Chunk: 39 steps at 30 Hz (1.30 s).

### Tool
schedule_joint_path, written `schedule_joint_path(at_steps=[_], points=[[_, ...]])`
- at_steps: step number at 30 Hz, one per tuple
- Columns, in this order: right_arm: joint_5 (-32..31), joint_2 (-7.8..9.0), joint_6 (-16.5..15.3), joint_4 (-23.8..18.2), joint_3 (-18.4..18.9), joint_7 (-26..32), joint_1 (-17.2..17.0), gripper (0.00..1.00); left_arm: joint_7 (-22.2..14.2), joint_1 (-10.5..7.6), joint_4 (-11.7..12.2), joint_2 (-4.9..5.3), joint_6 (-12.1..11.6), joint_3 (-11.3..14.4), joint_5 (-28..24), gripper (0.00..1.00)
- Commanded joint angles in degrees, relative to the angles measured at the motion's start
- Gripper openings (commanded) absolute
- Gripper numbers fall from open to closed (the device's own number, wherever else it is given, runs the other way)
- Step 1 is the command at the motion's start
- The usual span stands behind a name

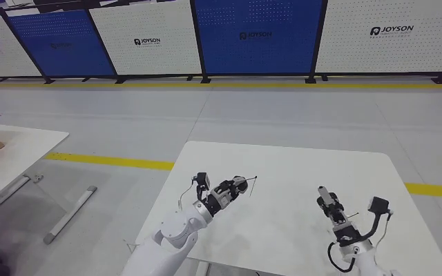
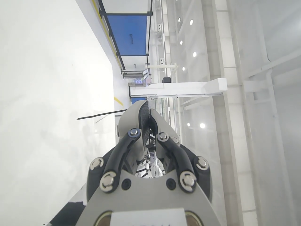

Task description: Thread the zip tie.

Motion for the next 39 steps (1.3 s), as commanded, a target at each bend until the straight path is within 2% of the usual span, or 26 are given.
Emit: schedule_joint_path(at_steps=[1, 5, 9, 11, 12, 17, 30, 31, 33, 34, 36, 38, 39], points=[[2.6, 0.07, -0.2, 0.0, 1.8, -0.7, -0.8, 1.0, 1.2, 0.15, 0.1, 0.02, -0.5, -0.4, 0.8, 0.0], [9.2, 0.1, -1.1, -0.5, 5.4, -2.1, -3.3, 1.0, 3.5, 0.71, 0.7, 0.05, -1.6, -1.6, 1.7, 0.0], [13.3, -0.02, -1.1, -1.1, 7.5, -2.8, -4.9, 1.0, 5.8, 1.27, 1.6, 0.03, -2.4, -1.9, 3.8, 0.0], [14.4, -0.12, -1.1, -1.3, 8.2, -3.3, -5.4, 1.0, 7.6, 1.36, 2.3, 0.04, -3.2, -2.0, 6.5, 0.0], [14.8, -0.21, -1.1, -1.4, 8.5, -3.9, -5.7, 1.0, 9.4, 1.4, 2.9, 0.04, -4.1, -1.8, 9.7, 0.0], [14.8, -0.41, -1.1, -1.7, 8.7, -4.7, -5.9, 1.0, 12.1, 1.46, 4.3, -0.38, -5.8, -0.2, 12.1, 0.0], [14.8, -0.41, -1.1, -1.7, 8.7, -4.7, -5.9, 1.0, 12.1, 1.46, 4.3, -0.38, -5.8, -0.2, 12.1, 0.0], [14.8, -0.41, -1.1, -1.7, 8.7, -4.7, -5.9, 1.0, 12.6, 1.38, 4.5, -0.39, -5.5, -0.3, 12.5, 0.0], [14.8, -0.41, -1.1, -1.7, 8.7, -4.7, -5.9, 1.0, 16.8, 0.87, 5.0, -0.57, -4.2, 0.0, 15.9, 0.0], [14.8, -0.41, -1.1, -1.7, 8.7, -4.7, -5.9, 1.0, 17.8, 0.71, 5.0, -0.71, -3.7, 0.5, 16.4, 0.0], [14.8, -0.41, -1.1, -1.7, 8.7, -4.7, -5.9, 1.0, 18.7, 0.28, 5.3, -0.85, -3.6, 1.1, 18.2, 0.0], [14.8, -0.41, -1.1, -1.7, 8.7, -4.7, -5.9, 1.0, 17.8, 0.68, 5.1, -0.88, -5.2, 1.4, 18.5, 0.0], [14.8, -0.41, -1.1, -1.7, 8.7, -4.7, -5.9, 1.0, 17.8, 0.68, 5.1, -0.88, -5.2, 1.4, 18.5, 0.0]])
